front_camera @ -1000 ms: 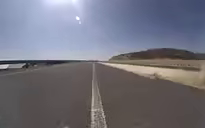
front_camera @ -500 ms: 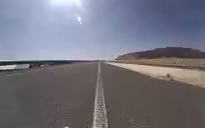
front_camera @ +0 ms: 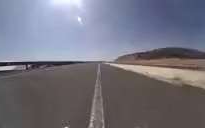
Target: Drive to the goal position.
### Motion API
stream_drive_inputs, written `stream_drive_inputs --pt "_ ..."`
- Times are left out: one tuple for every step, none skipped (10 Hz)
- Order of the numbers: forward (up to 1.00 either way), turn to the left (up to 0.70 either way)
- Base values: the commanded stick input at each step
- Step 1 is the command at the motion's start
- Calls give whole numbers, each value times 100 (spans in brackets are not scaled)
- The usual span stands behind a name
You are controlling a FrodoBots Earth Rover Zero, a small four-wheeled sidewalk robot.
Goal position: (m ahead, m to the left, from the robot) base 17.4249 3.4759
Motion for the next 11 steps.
stream_drive_inputs --pt "100 18" --pt "100 6" --pt "100 0" --pt "100 0" --pt "100 0" --pt "100 0" --pt "100 0" --pt "100 0" --pt "100 0" --pt "100 0" --pt "100 0"
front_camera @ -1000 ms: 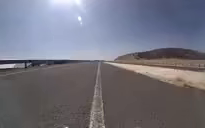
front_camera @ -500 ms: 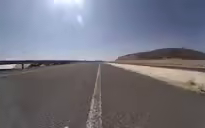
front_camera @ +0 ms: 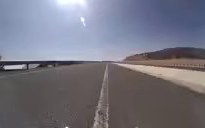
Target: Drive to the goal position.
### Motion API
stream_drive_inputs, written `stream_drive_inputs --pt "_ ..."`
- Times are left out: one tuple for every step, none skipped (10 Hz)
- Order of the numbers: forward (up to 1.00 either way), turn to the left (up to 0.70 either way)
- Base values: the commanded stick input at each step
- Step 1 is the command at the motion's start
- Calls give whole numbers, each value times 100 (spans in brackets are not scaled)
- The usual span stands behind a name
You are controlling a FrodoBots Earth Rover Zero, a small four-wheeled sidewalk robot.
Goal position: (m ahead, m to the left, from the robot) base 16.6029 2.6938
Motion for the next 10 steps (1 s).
stream_drive_inputs --pt "100 0" --pt "100 0" --pt "100 0" --pt "100 0" --pt "100 0" --pt "100 0" --pt "100 0" --pt "100 0" --pt "100 0" --pt "100 0"
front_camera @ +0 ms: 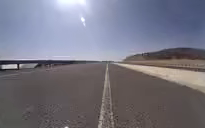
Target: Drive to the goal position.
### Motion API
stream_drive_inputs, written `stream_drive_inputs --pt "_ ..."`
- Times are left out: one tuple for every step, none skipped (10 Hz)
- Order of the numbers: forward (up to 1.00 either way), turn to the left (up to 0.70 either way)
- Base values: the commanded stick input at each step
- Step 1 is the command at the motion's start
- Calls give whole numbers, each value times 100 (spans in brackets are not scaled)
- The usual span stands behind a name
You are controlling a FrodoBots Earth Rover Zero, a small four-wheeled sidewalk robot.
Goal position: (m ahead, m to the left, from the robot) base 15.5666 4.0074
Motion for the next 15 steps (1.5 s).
stream_drive_inputs --pt "100 0" --pt "100 0" --pt "100 0" --pt "100 0" --pt "100 0" --pt "100 0" --pt "100 0" --pt "100 0" --pt "100 0" --pt "100 0" --pt "100 0" --pt "100 0" --pt "100 0" --pt "100 27" --pt "100 27"
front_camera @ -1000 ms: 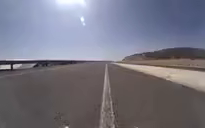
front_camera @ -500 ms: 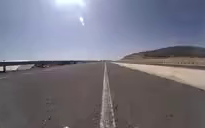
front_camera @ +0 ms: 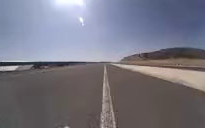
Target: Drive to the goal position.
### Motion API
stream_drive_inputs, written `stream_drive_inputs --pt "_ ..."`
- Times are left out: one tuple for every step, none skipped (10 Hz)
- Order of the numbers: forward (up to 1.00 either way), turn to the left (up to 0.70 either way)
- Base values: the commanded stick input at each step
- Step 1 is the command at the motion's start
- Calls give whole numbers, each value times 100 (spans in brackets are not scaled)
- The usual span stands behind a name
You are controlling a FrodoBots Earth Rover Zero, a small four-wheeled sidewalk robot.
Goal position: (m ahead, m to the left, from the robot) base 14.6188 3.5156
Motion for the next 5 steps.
stream_drive_inputs --pt "100 27" --pt "100 0" --pt "100 0" --pt "100 0" --pt "100 0"
